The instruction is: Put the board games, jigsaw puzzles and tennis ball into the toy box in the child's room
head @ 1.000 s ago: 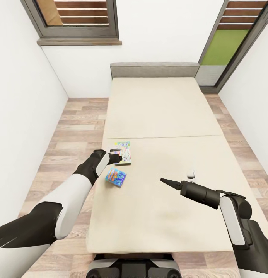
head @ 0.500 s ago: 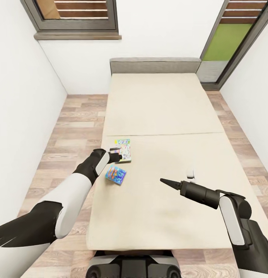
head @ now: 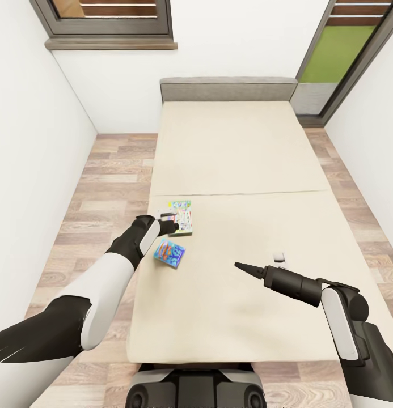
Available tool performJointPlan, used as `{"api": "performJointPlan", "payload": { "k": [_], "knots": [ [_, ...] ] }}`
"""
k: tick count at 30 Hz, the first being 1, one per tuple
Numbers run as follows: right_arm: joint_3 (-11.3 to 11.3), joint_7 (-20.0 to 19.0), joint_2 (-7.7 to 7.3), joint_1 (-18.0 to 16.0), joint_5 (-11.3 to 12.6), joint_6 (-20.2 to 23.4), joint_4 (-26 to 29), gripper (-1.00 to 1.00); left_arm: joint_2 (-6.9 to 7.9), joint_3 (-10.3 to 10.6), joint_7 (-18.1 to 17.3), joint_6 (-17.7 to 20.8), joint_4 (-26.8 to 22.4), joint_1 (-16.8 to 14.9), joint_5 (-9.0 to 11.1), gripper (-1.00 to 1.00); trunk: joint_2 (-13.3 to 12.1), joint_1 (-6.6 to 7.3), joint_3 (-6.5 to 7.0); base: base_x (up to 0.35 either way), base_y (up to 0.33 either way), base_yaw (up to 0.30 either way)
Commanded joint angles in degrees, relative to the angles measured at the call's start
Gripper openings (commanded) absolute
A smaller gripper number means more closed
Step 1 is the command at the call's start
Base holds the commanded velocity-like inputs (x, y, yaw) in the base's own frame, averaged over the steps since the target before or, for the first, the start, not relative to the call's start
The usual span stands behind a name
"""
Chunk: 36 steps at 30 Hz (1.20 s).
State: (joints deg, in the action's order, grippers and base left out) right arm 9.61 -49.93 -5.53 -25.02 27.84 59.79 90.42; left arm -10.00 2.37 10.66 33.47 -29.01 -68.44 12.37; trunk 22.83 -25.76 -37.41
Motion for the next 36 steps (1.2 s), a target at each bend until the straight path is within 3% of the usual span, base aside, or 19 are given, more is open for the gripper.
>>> {"api": "performJointPlan", "payload": {
  "k": [1, 36],
  "knots": [
    [0.06, -0.34, 0.00, -0.03, -0.22, 0.21, 0.02, 1.00, 0.00, 0.18, 0.50, 0.20, -0.11, -0.02, 0.59, 1.00, 0.09, -0.03, -0.17, 0.000, 0.000, 0.000],
    [0.15, -0.34, 0.00, -0.03, -0.33, 0.21, -0.02, 1.00, 0.00, 0.04, 0.49, -0.03, -0.91, -0.07, 0.55, 1.00, 0.09, -0.03, -3.48, 0.000, 0.000, 0.000]
  ]
}}
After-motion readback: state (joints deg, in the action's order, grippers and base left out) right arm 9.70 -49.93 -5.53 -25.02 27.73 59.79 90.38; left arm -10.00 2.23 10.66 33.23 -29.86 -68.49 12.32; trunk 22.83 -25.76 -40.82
